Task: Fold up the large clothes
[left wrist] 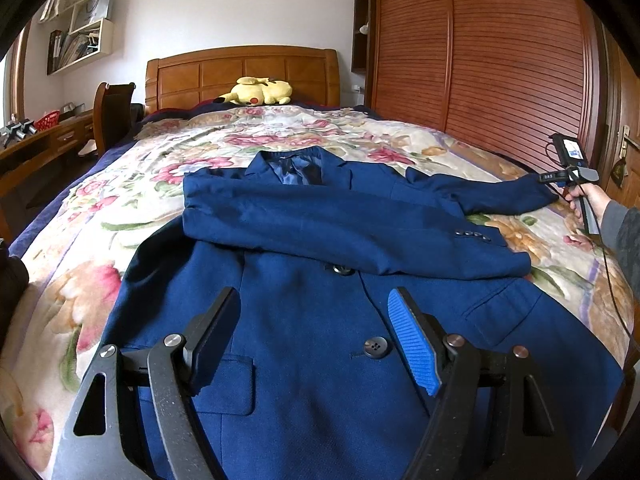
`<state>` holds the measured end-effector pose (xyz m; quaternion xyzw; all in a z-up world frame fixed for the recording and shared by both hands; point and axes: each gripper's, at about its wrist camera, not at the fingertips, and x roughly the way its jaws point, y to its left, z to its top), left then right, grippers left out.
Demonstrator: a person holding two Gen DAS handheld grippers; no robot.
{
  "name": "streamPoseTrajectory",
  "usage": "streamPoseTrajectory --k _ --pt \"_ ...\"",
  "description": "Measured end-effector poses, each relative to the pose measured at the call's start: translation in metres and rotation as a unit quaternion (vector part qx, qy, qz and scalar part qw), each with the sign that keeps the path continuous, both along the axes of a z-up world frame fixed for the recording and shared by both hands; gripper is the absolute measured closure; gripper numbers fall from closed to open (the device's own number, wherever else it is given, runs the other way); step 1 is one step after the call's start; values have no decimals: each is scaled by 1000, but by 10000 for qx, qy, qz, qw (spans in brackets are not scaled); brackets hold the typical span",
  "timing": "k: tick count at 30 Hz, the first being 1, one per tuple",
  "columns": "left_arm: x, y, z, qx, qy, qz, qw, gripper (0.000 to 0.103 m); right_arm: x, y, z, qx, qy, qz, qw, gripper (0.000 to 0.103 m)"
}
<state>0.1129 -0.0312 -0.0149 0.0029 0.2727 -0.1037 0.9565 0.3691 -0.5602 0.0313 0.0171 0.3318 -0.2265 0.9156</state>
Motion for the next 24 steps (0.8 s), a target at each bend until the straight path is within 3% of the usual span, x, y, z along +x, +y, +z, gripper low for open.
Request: streamPoseTrajectory --k 8,16,18,21,22,23,24 --pt "0 0 0 -7 3 1 10000 26 5 -25 -22 479 330 -249 9980 16" --pt "0 0 0 1 3 0 10000 26 8 -40 -37 924 132 -179 9955 16" --pt "0 0 0 0 6 0 10000 26 7 -43 -38 952 96 -198 9952 22" --pt "0 -1 0 -3 1 1 10000 26 9 -41 -40 865 71 -205 9960 53" --pt "0 -1 0 -3 -2 3 10000 26 9 -39 -39 871 49 -108 9961 81" --pt "0 -1 0 -1 -7 2 10000 26 10 -33 -38 893 64 32 9960 94" --pt "0 -1 0 -1 -8 2 10000 26 11 -25 -37 800 121 109 9967 96"
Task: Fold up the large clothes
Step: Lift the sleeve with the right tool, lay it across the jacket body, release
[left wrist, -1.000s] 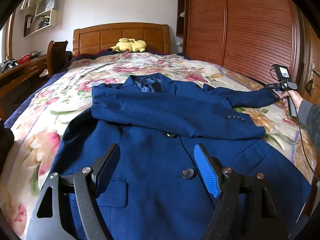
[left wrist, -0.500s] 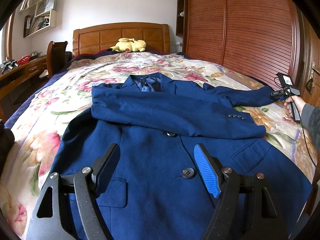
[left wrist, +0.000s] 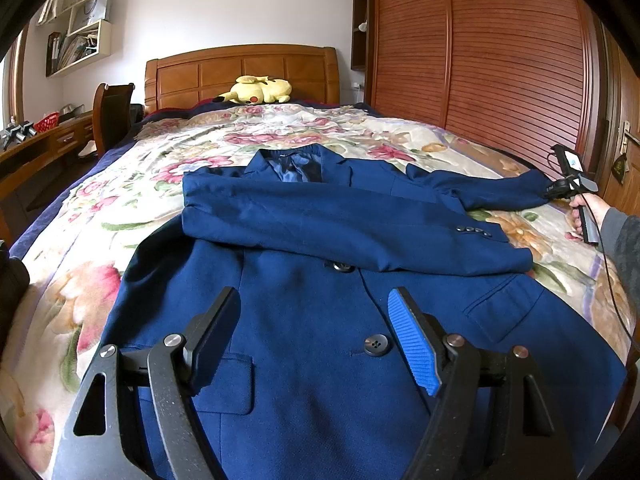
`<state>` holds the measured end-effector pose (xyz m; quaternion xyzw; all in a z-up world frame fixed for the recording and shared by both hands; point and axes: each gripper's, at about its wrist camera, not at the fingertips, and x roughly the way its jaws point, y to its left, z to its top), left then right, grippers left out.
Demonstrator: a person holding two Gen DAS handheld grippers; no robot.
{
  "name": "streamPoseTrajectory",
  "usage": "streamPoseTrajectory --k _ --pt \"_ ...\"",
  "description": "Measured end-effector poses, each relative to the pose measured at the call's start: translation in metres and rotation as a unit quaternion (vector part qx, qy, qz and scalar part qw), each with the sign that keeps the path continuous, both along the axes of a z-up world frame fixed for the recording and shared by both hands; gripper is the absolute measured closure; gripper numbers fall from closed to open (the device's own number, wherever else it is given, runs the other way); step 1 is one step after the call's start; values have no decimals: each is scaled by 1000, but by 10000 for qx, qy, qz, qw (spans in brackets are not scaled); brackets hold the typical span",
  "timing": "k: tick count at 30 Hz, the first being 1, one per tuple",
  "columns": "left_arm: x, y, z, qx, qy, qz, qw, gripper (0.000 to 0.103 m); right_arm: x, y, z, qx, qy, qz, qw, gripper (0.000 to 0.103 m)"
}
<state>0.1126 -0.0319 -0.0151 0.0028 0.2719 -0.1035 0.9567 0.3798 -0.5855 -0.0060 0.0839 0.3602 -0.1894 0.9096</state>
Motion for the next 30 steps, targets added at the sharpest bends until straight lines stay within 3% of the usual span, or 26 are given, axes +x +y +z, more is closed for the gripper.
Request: streamPoseTrajectory --k 2,8,17,30 --pt "-1 1 0 3 -24 8 10000 26 2 14 1 -221 128 192 9995 100" --pt "-9 7 2 -52 -169 60 9998 26 -16 69 37 -607 -242 825 9944 100" --pt "-21 21 12 -129 -344 133 9992 26 -68 198 95 -1295 -817 1939 9690 101" --pt "-44 47 25 -80 -528 196 9984 26 -122 324 115 -1485 -1078 2925 9385 101"
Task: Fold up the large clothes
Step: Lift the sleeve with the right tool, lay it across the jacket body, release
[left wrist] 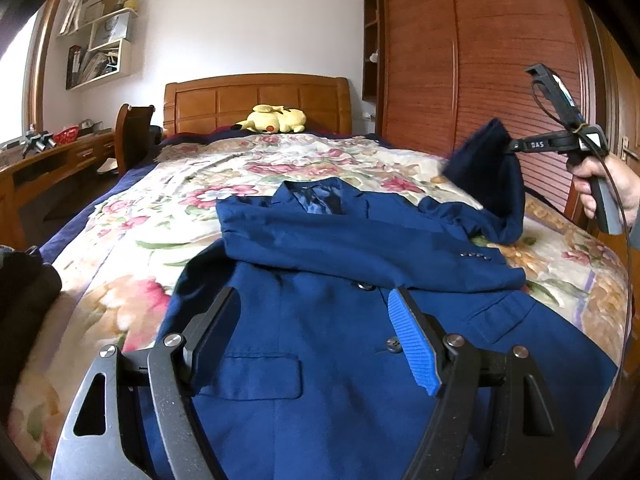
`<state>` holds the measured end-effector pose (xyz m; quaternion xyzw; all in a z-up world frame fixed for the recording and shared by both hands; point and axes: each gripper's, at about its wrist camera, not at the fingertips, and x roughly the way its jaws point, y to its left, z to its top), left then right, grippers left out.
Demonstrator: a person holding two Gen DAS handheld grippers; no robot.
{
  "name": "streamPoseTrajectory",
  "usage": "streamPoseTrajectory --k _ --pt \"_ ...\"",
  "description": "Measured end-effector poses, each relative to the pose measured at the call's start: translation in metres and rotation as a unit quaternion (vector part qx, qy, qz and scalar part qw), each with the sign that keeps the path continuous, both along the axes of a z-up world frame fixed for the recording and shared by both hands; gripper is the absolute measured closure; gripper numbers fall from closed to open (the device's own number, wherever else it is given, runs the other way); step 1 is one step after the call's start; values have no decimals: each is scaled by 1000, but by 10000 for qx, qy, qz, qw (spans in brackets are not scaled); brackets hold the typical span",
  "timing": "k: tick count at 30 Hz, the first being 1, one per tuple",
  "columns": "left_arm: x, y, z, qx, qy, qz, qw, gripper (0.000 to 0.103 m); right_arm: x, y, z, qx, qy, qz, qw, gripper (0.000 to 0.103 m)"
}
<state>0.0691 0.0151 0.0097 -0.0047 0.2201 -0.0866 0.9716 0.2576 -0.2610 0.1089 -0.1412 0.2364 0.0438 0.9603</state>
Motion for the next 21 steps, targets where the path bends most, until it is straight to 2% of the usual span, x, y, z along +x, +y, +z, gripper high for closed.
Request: streamPoseTrajectory --k 4,9,21 --pt "-5 11 3 -4 -44 85 10000 26 -12 53 2 -83 -58 524 9986 101" --pt "-13 28 4 -11 -65 209 9998 26 -37 99 5 -141 -121 1091 9939 101" --pt "-32 68 9 -34 -176 543 9984 26 -72 154 14 -49 -238 1978 9799 101"
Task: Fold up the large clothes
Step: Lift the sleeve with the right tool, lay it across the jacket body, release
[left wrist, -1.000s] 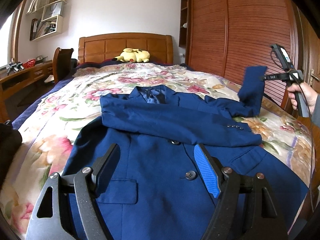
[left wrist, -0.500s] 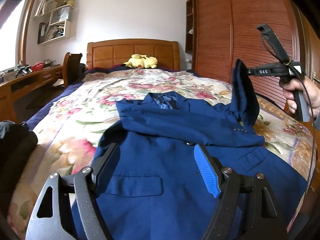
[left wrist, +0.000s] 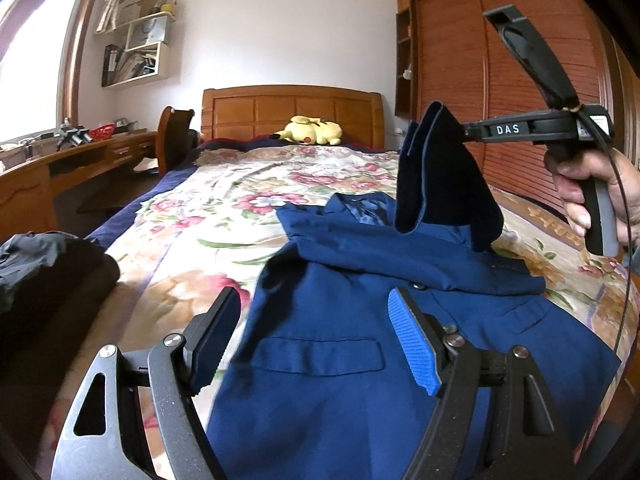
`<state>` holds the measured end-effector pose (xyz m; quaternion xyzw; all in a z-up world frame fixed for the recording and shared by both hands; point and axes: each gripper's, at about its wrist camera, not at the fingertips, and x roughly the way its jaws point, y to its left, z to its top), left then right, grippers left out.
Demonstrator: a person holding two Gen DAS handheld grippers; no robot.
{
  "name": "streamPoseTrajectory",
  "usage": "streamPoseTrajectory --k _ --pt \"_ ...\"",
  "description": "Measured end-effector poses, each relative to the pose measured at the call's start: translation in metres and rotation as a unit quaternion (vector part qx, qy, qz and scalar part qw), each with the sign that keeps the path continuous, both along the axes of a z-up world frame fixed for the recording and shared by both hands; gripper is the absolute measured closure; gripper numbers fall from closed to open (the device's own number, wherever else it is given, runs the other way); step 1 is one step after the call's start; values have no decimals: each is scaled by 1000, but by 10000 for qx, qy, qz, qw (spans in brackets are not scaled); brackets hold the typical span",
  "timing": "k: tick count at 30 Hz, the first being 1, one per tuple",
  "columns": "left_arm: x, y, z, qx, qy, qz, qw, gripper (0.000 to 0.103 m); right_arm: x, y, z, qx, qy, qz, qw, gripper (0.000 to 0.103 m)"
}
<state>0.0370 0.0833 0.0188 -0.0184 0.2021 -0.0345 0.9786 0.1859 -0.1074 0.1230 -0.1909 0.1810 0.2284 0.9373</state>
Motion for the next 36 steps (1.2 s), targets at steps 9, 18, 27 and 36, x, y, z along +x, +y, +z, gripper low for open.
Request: streamPoseTrajectory --k 9,18,27,36 --pt "-9 30 -2 -76 -35 241 9997 26 -11 18 -6 18 183 436 9989 101" --pt "-14 42 -5 -76 -42 339 9994 26 2 30 -43 -59 713 363 9968 101" --pt "-11 38 -6 -58 -43 313 9995 26 2 37 -76 -95 1101 367 9932 101" --pt "-10 29 -7 1 -24 276 9996 26 -13 29 -95 -285 1332 262 9903 95"
